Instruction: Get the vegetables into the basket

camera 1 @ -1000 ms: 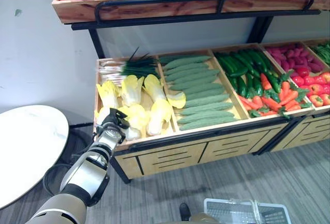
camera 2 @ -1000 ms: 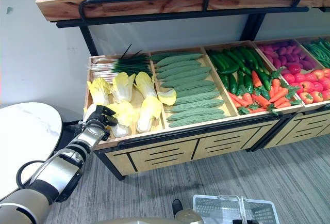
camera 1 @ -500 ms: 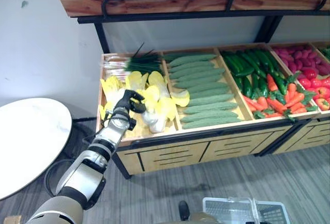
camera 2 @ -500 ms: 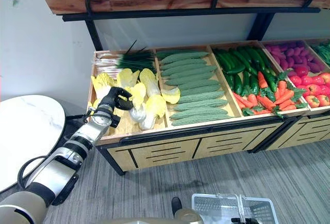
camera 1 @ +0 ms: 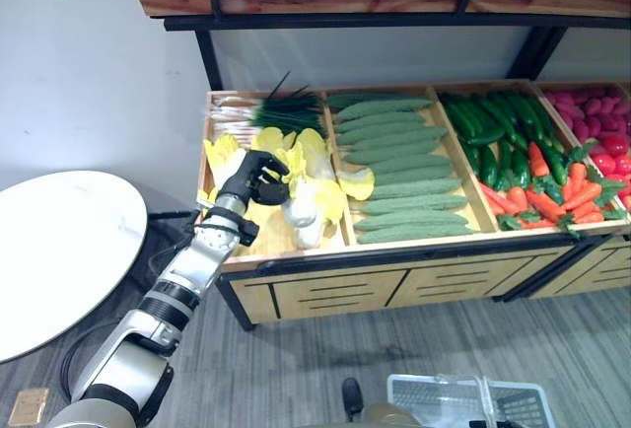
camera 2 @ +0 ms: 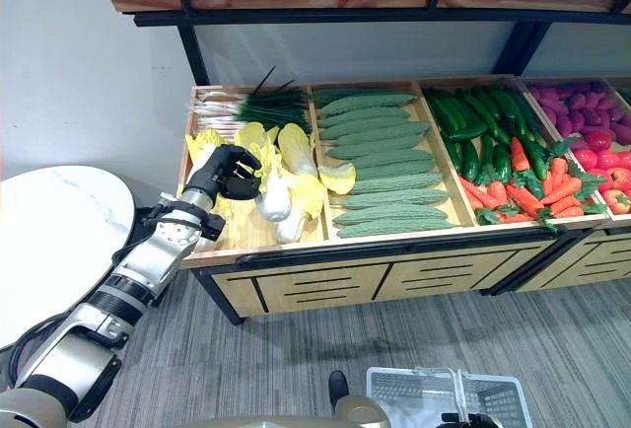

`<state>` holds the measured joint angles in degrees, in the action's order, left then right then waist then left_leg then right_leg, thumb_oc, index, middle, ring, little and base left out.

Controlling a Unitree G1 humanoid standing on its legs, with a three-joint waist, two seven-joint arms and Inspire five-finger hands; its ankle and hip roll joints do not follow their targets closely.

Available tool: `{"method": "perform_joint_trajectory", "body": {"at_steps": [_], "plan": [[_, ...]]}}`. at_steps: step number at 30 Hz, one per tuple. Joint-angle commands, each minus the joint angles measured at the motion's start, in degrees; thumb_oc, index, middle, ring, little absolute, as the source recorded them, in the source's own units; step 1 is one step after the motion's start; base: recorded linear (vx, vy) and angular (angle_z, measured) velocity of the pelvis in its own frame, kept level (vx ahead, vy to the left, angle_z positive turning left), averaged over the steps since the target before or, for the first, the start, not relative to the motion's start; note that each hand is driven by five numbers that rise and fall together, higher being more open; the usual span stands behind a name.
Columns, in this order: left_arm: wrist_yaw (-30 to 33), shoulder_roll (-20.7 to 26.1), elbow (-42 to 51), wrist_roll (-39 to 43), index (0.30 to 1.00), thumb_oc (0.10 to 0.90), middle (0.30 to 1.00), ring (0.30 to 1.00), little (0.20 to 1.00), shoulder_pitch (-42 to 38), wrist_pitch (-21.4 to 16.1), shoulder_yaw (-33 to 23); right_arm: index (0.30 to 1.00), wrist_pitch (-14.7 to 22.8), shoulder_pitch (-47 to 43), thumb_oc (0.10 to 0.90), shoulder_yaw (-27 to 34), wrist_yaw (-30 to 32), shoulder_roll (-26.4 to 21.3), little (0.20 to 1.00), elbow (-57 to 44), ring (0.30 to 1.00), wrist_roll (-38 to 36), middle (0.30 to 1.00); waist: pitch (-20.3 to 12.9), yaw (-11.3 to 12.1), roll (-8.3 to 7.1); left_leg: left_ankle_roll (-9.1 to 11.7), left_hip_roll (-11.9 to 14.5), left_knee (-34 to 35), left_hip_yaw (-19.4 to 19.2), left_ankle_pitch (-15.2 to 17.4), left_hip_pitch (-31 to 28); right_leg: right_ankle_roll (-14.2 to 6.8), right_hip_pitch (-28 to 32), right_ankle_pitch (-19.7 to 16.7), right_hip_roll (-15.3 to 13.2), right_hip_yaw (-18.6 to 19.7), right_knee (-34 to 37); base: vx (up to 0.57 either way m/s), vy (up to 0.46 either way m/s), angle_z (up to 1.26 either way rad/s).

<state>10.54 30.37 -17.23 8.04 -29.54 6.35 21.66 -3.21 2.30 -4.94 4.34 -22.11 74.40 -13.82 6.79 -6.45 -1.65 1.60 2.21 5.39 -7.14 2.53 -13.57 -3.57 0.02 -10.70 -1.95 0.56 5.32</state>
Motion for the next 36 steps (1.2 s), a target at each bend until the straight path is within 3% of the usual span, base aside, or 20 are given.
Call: {"method": "perform_joint_trajectory", "body": {"at_steps": [1, 6, 21, 26, 33, 35, 36], "plan": [[0.86, 2.33, 4.0, 1.11, 0.3, 0.4, 0.3, 0.3, 0.3, -7.84, -6.86, -3.89, 0.3, 0.77, -2.35, 0.4, 0.12, -0.63, -2.18, 0.3, 1.96, 0.3, 0.78, 0.3, -2.3, -0.31, -0.09, 1.74, -0.19, -0.39, 1.37, 0.67, 2.39, -3.26, 7.49, 8.4, -1.15, -1.24, -0.32, -0.02, 0.028, 0.06], [-0.04, 3.59, 8.73, 2.92, 0.3, 0.4, 0.3, 0.3, 0.3, -6.43, -7.39, -4.9, 0.3, 0.5, -2.3, 0.4, 0.3, -1.09, -2.33, 0.3, 2.24, 0.3, 1.05, 0.3, -2.5, 0.04, -0.33, 1.51, -0.25, -0.39, 1.45, 0.91, 2.14, -3.27, 7.76, 8.39, -1.31, -1.36, -0.32, -0.01, 0.007, 0.0], [-1.32, 3.27, 11.16, 3.94, 0.3, 0.4, 0.3, 0.3, 0.3, -5.69, -7.15, -4.16, 0.3, 0.34, -2.81, 0.4, 0.45, -1.28, -1.86, 0.3, 2.01, 0.3, 0.6, 0.3, -2.36, -0.41, -0.8, 0.31, -0.88, -0.39, -0.23, 1.18, 2.13, -4.09, 6.76, 7.14, -2.01, 0.68, -0.32, -0.01, 0.035, -0.03], [-1.63, 2.77, 12.56, 4.15, 0.3, 0.4, 0.3, 0.3, 0.3, -6.45, -7.63, -3.04, 0.3, 0.48, -3.08, 0.4, 0.78, -1.01, -2.75, 0.3, 0.94, 0.3, 1.04, 0.3, -1.54, -1.77, -0.71, -0.9, -1.75, -0.4, -3.06, 1.04, 2.33, -5.14, 4.5, 5.81, -2.35, 4.25, -0.89, -0.04, 0.066, -0.25], [-2.61, 0.54, 12.88, 5.66, 0.3, 0.4, 0.3, 0.3, 0.3, -10.14, -9.13, 0.95, 0.3, 1.44, -3.33, 0.4, 1.82, 0.23, -3.5, 0.3, -1.61, 0.3, 0.27, 0.3, 0.25, -4.53, -0.95, -1.77, -2.81, -1.68, -8.51, 1.21, 5.79, -8.25, -2.36, 2.34, -2.68, 9.93, -2.7, -0.1, 0.054, -0.55], [-2.67, 0.2, 12.57, 6.02, 0.3, 0.4, 0.3, 0.3, 0.3, -10.31, -9.23, 1.49, 0.3, 1.87, -3.82, 0.4, 1.32, 0.62, -3.01, 0.3, -2.63, 0.3, 0.49, 0.3, 1.43, -4.4, -1.05, -1.69, -1.84, -3.57, -10.97, 1.79, 7.19, -8.78, -5.4, 1.65, -3.38, 6.72, -5.15, -0.16, -0.043, -0.37], [-2.75, 0.5, 12.73, 6.19, 0.3, 0.4, 0.3, 0.3, 0.3, -10.09, -9.16, 1.49, 0.3, 2.09, -4.25, 0.4, 1.01, 0.92, -2.6, 0.3, -3.11, 0.3, 0.86, 0.3, 2.13, -3.9, -0.73, -1.48, -0.85, -5.17, -12.96, 2.6, 7.57, -8.17, -6.41, 2.18, -4.97, 1.25, -6.6, -0.15, -0.041, -0.52]]}}
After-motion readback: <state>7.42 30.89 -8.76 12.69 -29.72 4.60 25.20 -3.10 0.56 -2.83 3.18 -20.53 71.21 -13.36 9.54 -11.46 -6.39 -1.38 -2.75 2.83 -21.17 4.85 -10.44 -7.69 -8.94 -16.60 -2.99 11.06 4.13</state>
